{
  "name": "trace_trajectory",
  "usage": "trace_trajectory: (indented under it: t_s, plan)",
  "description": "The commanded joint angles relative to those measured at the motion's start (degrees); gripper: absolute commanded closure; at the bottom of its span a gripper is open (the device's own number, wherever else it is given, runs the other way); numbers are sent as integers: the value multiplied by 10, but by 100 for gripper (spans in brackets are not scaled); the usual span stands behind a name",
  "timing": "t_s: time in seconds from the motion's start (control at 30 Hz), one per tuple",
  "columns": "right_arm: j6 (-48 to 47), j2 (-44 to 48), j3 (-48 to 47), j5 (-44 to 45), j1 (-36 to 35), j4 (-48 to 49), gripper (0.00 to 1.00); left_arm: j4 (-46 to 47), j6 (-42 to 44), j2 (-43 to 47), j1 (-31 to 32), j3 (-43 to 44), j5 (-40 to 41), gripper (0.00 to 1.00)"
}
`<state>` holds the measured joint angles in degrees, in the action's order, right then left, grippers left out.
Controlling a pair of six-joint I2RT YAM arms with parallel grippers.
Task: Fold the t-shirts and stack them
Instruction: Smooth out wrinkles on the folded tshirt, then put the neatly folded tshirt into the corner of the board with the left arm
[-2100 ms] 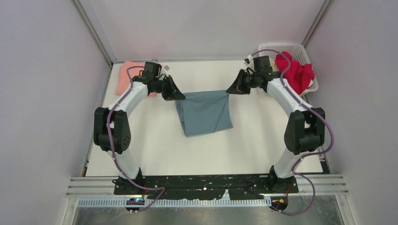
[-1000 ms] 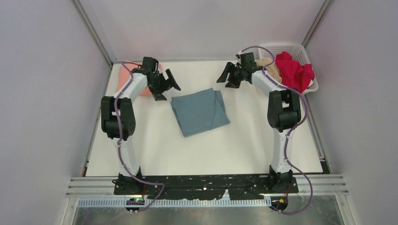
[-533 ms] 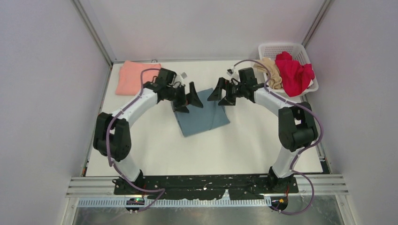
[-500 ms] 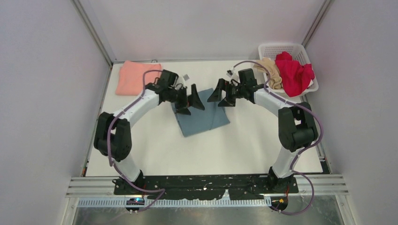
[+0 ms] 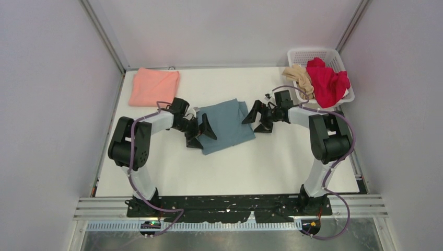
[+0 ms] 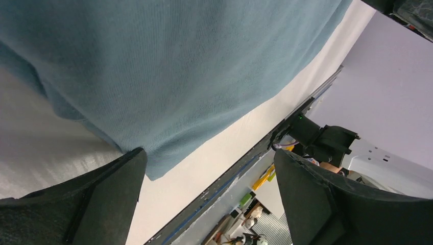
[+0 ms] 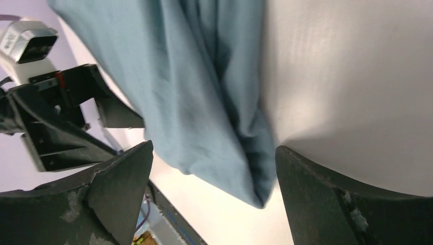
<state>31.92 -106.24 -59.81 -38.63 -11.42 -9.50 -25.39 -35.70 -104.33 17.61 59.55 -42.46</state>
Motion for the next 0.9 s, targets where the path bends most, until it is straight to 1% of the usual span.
trace_trajectory:
  t_s: [0.0, 0.13, 0.23, 0.3, 0.37, 0.43, 0.47, 0.5, 0.6, 0.7, 0.77, 0.87]
  plan:
    - [-31, 1, 32, 68, 7, -36, 5, -22, 42, 14, -14, -17, 50, 0]
    - [-39, 16, 33, 65, 7, -38, 5, -50, 50, 24, -19, 0, 59, 1]
    - [-58, 56, -4, 79, 6, -53, 5, -60, 54, 73, -20, 20, 57, 1]
    - [-73, 75, -36, 86, 4, -51, 5, -62, 54, 103, -20, 39, 77, 1]
    - [-89, 76, -70, 86, -2, -46, 4, -75, 51, 114, -23, 71, 117, 0]
    - [-107, 60, -113, 86, -12, -57, 2, -83, 41, 102, -36, 115, 139, 1]
    - [-120, 45, -146, 87, -20, -58, 1, -83, 36, 91, -45, 130, 136, 3]
    - [-127, 37, -160, 94, -24, -62, 1, -78, 30, 78, -55, 144, 136, 4]
    - [-161, -9, -238, 122, -45, -93, 9, -94, 27, 36, -71, 196, 160, 9]
    - [-184, -44, -290, 146, -63, -133, 9, -131, 34, -1, -73, 235, 169, 10]
    - [-190, -65, -318, 157, -68, -154, 9, -142, 45, -11, -73, 232, 175, 6]
    - [-194, -70, -313, 162, -70, -157, 7, -137, 48, -7, -73, 195, 184, 2]
